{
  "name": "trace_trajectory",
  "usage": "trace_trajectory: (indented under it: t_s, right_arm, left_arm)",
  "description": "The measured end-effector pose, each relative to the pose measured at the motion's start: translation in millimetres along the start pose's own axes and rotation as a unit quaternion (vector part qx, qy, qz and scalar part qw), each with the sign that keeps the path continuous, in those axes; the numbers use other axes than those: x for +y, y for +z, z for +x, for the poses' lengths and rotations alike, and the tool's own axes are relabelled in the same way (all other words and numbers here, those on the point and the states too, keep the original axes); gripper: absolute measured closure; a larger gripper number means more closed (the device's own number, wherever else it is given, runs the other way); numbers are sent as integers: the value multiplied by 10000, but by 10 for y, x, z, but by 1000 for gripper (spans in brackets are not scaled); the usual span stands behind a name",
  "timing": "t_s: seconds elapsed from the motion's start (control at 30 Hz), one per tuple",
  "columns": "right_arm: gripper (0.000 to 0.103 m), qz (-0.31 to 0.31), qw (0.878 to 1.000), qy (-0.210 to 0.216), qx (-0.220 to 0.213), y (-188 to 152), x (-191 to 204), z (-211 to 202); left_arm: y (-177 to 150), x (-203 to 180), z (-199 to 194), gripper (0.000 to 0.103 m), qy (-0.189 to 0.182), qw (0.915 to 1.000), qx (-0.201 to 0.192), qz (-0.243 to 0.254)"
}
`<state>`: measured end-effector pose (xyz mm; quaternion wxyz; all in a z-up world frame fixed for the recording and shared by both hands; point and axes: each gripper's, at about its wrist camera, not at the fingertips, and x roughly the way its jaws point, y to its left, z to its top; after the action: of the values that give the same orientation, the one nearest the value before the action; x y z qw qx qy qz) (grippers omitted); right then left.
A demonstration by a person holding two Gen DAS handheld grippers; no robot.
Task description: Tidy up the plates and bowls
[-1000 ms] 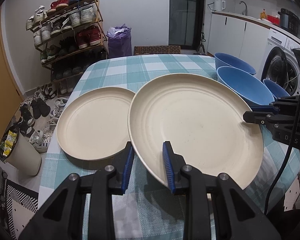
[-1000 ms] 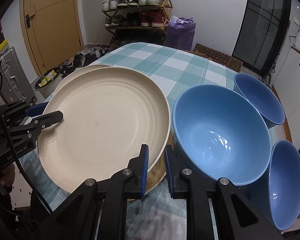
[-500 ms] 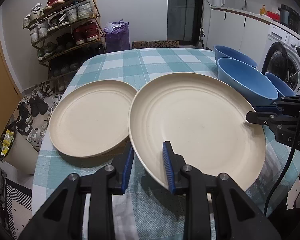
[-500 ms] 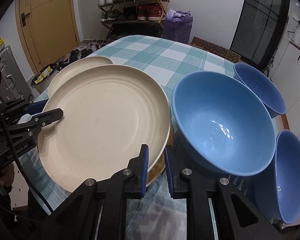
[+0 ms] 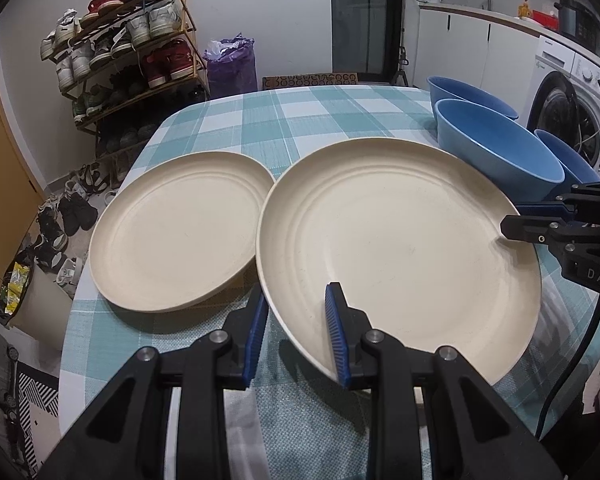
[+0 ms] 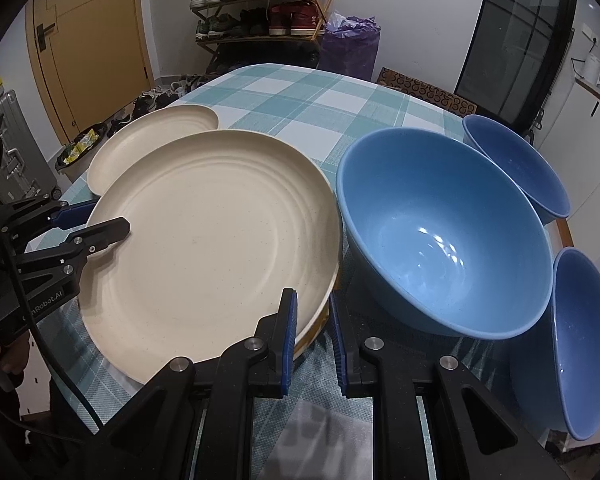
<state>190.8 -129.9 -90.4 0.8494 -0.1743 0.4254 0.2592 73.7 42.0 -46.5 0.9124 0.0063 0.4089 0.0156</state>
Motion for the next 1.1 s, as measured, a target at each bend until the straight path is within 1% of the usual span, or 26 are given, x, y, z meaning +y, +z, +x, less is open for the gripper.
trace_trajectory:
  t_s: [0.37,0.77,1.1]
  right_arm:
    - [87,-30,10000,-87,32,-42,-1,29]
    - [87,-75,9998,-132,106,-56,14,84]
    - [87,-52,9999,-77,109,-83,3,95]
  left_arm:
    - [-19,-27,74,76,20,9999,106,24]
    - [-16,-39,94,75,68,9999,99,93]
    - [-44,-107,106,65,130,9996,110,231]
